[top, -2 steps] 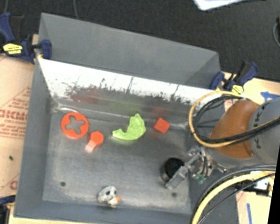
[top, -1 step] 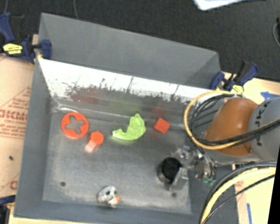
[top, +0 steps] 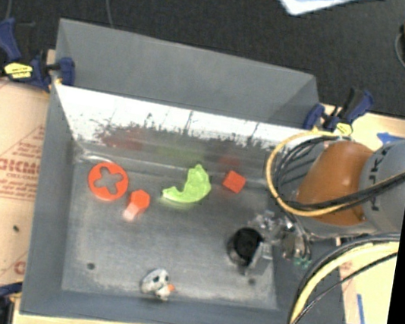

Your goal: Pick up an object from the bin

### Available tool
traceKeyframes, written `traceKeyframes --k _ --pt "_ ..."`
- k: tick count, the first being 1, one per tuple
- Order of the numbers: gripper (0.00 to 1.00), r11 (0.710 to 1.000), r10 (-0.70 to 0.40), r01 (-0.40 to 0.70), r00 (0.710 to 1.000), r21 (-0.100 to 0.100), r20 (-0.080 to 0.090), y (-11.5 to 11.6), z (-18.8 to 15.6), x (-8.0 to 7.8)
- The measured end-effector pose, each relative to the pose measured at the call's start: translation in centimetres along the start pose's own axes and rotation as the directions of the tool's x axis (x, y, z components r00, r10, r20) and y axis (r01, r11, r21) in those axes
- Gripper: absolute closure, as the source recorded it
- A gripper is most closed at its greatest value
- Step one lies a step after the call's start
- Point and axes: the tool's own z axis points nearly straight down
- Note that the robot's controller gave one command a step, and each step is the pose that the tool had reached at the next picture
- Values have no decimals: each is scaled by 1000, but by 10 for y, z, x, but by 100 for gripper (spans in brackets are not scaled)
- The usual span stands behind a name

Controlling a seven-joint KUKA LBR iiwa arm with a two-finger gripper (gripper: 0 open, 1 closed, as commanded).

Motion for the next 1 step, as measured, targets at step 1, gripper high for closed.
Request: traceKeyframes --k 1 --pt "100 1000 1 -1 1000 0 -1 0 -3 1"
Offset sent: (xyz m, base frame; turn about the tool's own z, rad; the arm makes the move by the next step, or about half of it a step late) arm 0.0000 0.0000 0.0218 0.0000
